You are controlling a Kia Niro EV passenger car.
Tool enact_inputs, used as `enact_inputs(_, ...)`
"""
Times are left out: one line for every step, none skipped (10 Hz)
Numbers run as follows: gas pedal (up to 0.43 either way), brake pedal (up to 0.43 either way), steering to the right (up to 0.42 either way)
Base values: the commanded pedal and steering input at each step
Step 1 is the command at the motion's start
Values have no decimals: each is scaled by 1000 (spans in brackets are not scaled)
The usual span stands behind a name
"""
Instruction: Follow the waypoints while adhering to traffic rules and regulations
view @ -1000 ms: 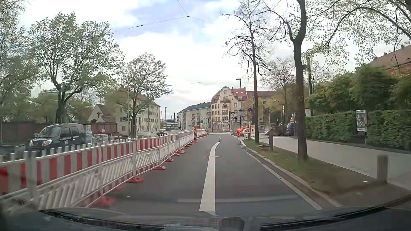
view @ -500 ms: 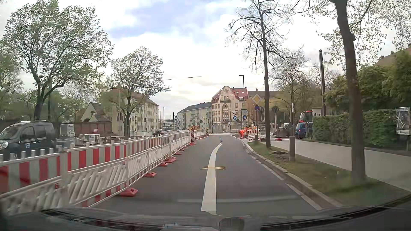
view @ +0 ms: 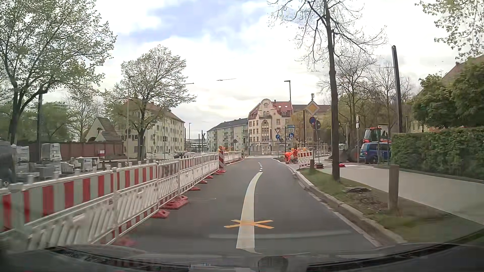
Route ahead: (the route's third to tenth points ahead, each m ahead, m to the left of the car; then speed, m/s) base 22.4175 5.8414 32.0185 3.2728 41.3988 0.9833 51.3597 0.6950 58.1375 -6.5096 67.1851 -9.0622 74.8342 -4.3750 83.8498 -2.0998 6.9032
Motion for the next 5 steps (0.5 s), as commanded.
enact_inputs(47,0,4)
enact_inputs(47,0,4)
enact_inputs(47,0,4)
enact_inputs(47,0,4)
enact_inputs(39,0,4)
